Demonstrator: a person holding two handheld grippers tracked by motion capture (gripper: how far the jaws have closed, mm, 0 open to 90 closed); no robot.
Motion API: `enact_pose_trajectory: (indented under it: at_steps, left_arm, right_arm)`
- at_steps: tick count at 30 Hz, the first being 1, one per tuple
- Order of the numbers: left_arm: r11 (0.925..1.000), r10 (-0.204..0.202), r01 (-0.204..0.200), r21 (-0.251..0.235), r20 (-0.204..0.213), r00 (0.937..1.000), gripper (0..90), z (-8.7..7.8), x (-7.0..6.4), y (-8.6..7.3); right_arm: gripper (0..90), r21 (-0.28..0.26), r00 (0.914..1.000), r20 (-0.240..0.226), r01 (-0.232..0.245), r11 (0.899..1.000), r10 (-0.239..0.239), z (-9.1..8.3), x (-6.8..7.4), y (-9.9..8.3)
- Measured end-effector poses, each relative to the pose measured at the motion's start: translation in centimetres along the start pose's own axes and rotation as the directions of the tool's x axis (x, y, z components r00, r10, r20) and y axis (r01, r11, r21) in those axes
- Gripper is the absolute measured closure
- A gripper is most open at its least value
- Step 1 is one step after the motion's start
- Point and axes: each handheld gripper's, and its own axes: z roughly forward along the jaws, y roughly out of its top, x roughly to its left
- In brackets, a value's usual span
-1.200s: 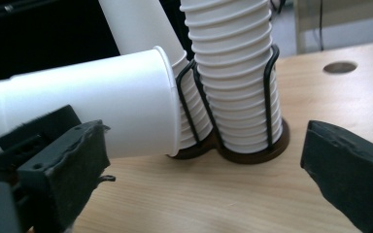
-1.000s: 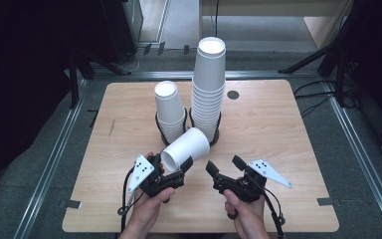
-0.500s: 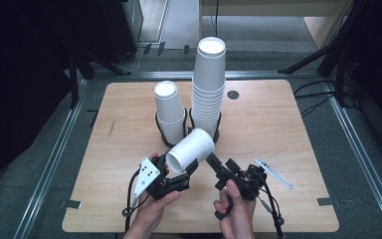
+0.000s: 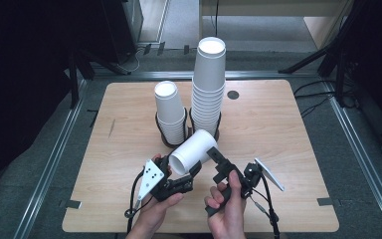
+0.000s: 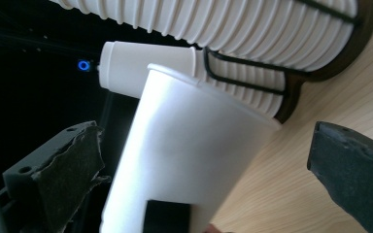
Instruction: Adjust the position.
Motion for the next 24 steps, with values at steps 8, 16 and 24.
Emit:
enact_pose_trajectory:
  at_steps: [8,16,24]
  left_arm:
    - [0.9999,0.016,-0.016,0.001,0.011,0.9998,21.2,0.1,-0.3,-0.1]
    - [0.9997,0.024,-0.024,0.007,0.026,0.9994,21.2,0.1,-0.6,-0.2]
    - [0.9995,0.030,-0.030,0.012,0.037,0.9989,21.2,0.2,-0.8,-0.3]
  right_arm:
    - [0.0,0.054,0.9857,-0.028,-0.164,0.985,0.166,0.9,-0.3,0.0]
    - [0.0,0.084,0.9706,-0.016,-0.238,0.968,0.240,1.6,-0.9,0.4]
    - [0.0,0.104,0.9614,-0.028,-0.270,0.957,0.274,2.4,-1.1,0.9]
